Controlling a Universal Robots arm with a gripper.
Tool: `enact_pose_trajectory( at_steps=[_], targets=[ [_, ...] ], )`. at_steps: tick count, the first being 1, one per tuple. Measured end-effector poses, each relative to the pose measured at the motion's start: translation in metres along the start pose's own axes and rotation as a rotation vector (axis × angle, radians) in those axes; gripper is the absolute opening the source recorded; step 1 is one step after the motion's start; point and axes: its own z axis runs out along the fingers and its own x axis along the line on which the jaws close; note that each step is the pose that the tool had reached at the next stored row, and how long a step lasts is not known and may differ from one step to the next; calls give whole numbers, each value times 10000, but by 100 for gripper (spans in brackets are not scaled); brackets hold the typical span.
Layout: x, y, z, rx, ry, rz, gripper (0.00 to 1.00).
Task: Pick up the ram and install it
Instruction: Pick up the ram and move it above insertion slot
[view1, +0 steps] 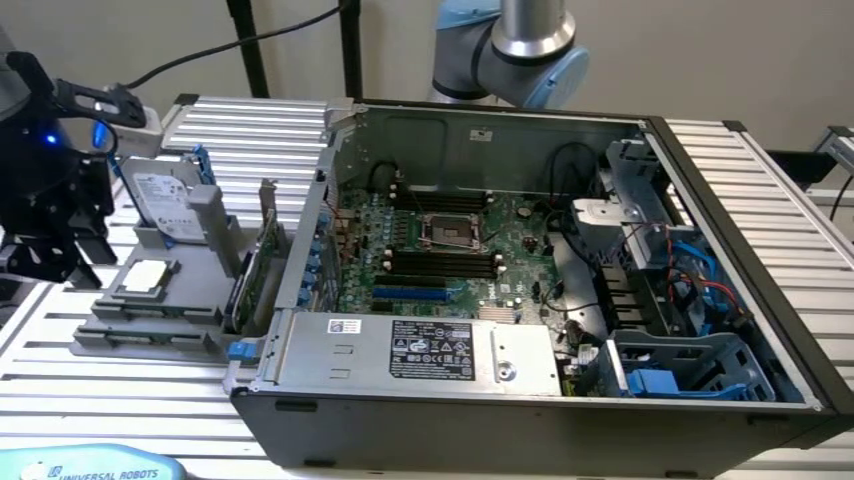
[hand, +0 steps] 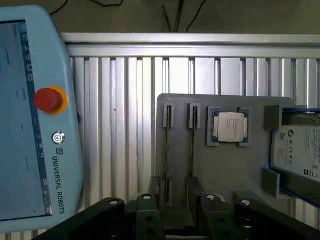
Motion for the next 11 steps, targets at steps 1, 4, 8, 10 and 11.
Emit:
enact_pose_trajectory(
  at_steps=[1, 4, 8, 10, 11],
  targets=[
    [1, -2, 18, 0, -2, -1, 36],
    [2, -5, 72, 0, -2, -1, 36],
    [4, -9, 145, 0, -3, -2, 36],
    [5, -11, 181, 0, -2, -2, 36],
    [6, -12, 199, 0, -3, -2, 36]
  ],
)
